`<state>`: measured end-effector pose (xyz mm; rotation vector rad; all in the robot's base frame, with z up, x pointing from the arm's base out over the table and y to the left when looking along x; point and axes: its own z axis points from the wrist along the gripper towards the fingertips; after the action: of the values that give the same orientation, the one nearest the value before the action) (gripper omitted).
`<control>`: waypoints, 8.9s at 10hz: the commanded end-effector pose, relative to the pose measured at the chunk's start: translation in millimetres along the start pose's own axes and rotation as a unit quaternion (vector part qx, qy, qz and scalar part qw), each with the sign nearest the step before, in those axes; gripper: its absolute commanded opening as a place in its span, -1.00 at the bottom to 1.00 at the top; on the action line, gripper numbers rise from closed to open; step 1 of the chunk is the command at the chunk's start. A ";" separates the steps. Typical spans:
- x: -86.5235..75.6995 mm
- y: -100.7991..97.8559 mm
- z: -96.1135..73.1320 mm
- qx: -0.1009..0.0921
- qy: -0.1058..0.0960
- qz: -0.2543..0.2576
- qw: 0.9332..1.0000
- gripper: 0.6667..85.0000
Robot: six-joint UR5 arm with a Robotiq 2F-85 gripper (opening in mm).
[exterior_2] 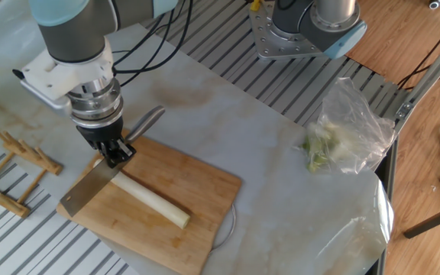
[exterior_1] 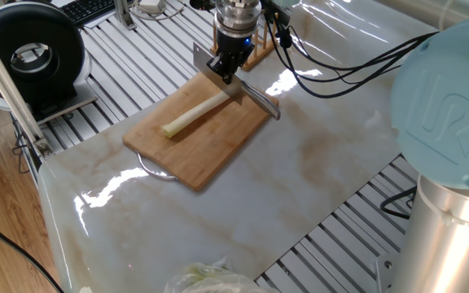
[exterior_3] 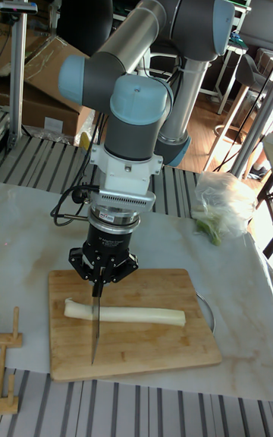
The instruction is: Chop the scallions
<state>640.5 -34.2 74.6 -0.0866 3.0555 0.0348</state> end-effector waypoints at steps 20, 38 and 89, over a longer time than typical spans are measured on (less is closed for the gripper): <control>-8.4 2.1 6.9 -0.002 0.033 -0.001 0.999 -0.98; -11.1 2.4 11.8 0.003 0.042 -0.006 0.999 -0.98; -9.9 2.0 18.7 -0.006 0.043 -0.037 0.998 -0.98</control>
<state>651.4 -33.1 54.9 -0.2187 3.1268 0.0192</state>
